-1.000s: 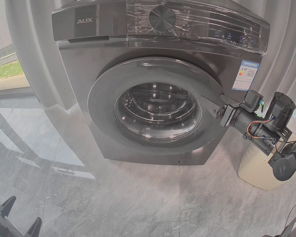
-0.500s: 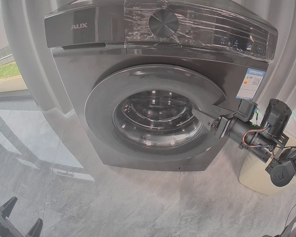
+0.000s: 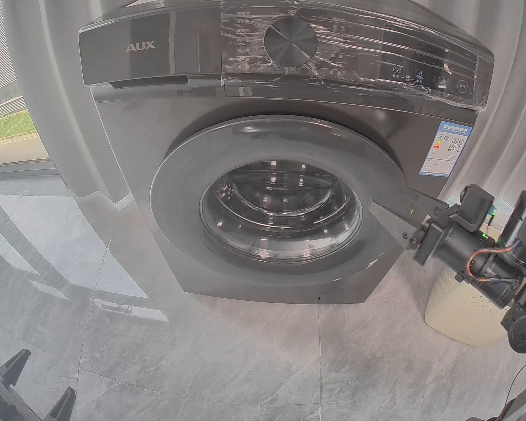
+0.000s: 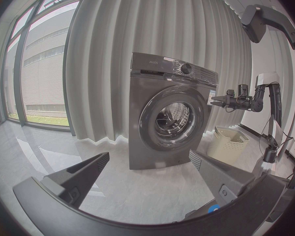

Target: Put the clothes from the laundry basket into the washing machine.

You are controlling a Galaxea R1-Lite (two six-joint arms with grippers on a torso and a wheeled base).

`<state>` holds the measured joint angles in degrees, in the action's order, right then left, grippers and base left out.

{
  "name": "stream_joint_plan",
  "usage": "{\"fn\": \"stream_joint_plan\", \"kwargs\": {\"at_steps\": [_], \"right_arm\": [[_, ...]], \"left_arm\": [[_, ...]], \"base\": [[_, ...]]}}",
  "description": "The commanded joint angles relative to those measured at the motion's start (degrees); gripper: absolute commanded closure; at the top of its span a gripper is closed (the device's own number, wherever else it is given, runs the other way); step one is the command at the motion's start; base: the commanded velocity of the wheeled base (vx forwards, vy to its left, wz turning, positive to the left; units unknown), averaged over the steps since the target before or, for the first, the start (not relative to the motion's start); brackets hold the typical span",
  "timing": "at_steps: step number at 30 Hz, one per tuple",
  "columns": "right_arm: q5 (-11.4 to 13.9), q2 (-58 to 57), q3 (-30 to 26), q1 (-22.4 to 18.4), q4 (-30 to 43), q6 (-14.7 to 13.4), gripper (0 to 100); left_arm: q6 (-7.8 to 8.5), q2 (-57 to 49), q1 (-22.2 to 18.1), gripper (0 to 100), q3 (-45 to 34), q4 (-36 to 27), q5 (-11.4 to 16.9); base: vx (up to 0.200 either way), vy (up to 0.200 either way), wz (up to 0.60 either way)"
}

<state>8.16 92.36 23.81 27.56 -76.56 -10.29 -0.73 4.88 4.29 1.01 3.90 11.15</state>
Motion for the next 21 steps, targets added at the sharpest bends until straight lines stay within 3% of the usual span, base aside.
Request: {"fn": "stream_joint_plan", "kwargs": {"at_steps": [1, 6, 21], "right_arm": [[3.36, -15.19, -8.34, 3.46, 0.88, 2.20, 0], [3.01, -22.66, -14.67, 2.58, 5.45, 6.16, 0], [2.74, -34.96, -23.11, -7.52, 6.86, 7.92, 0]], "left_arm": [[0.12, 0.13, 0.02, 0, -1.01, 0.05, 0.01], [0.29, 0.13, 0.02, 0, -1.01, -0.03, 0.01], [0.29, 0.13, 0.02, 0, -1.01, -0.03, 0.10]], "base": [[0.000, 0.000, 0.00], [0.000, 0.000, 0.00], [0.000, 0.000, 0.00]]}}
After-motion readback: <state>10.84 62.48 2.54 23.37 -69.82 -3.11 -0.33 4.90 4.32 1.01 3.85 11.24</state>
